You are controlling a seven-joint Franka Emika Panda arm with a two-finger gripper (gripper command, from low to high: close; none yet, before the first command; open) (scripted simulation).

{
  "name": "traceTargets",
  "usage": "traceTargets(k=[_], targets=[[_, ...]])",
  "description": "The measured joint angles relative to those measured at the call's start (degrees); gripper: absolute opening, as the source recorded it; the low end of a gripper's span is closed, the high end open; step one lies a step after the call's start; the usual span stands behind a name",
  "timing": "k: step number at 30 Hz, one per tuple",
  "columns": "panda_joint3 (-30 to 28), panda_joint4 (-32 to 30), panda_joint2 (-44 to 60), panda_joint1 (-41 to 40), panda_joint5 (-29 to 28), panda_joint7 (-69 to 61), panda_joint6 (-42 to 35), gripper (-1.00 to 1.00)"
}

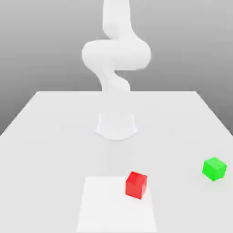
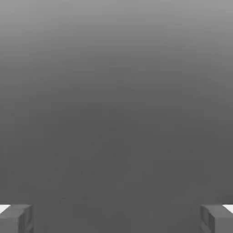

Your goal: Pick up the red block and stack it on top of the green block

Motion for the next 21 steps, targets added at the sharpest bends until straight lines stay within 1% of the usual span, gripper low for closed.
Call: traceTargets(k=[7, 14, 18, 21], targets=[[-6.64, -8.50, 13.31, 8.95, 3.50, -18.93, 8.04, 0.00], [-9.64, -16.78, 26.24, 15.55, 5.45, -36.21, 15.88, 0.00], [-9.68, -21.54, 33.09, 17.48, 4.37, -44.50, 20.48, 0.00], [-9.33, -25.14, 37.71, 17.88, 0.80, -48.73, 23.96, 0.00]])
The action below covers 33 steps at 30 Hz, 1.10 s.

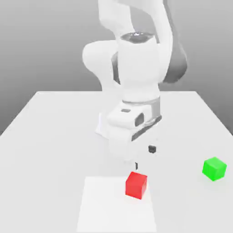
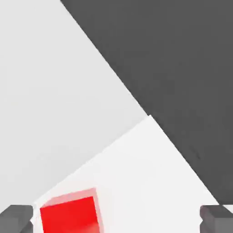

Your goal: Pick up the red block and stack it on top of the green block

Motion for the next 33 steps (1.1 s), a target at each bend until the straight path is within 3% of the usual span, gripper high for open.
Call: traceTargets(k=[4, 14, 15, 22, 33], targets=[[0.15, -1.10, 4.51, 0.22, -1.35, -2.58, 3.73, 0.00], [5.84, 0.38, 15.94, -3.43, 7.13, -8.97, 13.25, 0.00], [6.60, 0.44, 16.92, -4.01, 7.75, -9.35, 14.05, -1.00], [6.77, 0.46, 17.03, -4.18, 7.77, -9.37, 14.04, -1.00], [2.37, -1.11, 5.15, -2.14, -1.37, -2.80, 4.18, -1.00]])
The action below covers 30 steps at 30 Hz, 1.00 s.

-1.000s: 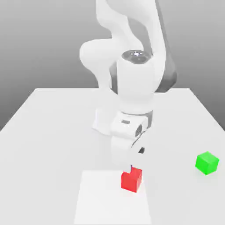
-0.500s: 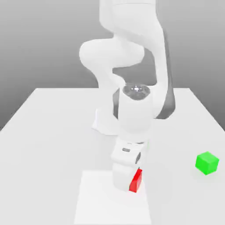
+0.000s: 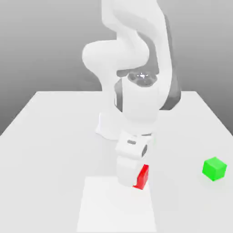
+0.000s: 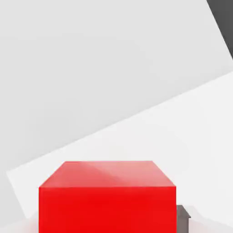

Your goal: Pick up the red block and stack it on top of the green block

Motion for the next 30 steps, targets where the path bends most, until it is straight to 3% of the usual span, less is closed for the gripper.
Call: traceTargets(k=[4, 26, 30], targets=[[1.13, -0.20, -2.63, 0.04, -1.39, 1.50, -2.71, -1.00], [12.15, 8.67, -2.13, 26.78, -0.77, 7.40, -11.14, -1.00], [11.88, 9.56, 2.82, 29.20, -1.00, 8.07, -7.13, -1.00]])
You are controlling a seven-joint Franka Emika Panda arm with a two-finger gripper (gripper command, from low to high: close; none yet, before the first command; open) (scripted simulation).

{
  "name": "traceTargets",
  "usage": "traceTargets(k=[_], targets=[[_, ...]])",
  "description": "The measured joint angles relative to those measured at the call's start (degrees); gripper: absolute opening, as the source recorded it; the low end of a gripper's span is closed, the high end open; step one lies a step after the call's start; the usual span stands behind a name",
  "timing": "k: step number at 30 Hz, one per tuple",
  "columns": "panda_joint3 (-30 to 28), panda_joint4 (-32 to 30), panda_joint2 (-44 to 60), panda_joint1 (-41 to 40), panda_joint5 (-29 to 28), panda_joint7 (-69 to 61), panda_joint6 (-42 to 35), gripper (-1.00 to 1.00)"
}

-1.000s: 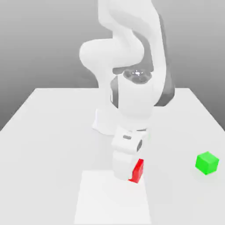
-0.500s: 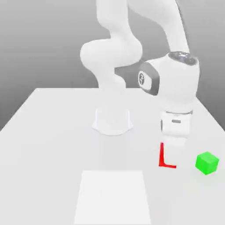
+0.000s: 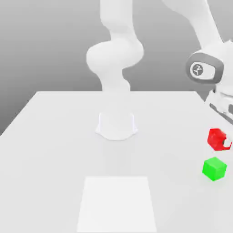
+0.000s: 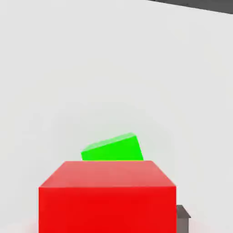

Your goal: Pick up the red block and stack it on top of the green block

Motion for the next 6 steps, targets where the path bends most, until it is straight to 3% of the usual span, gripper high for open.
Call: traceTargets(k=[2, 3, 6], targets=[[-0.31, 0.20, 3.97, -0.08, -0.33, 0.26, 3.78, -1.00], [-0.39, 0.28, 5.65, -0.06, -0.47, 0.37, 5.38, 1.00], [-0.39, 0.28, 5.65, -0.06, -0.47, 0.37, 5.38, 1.00]])
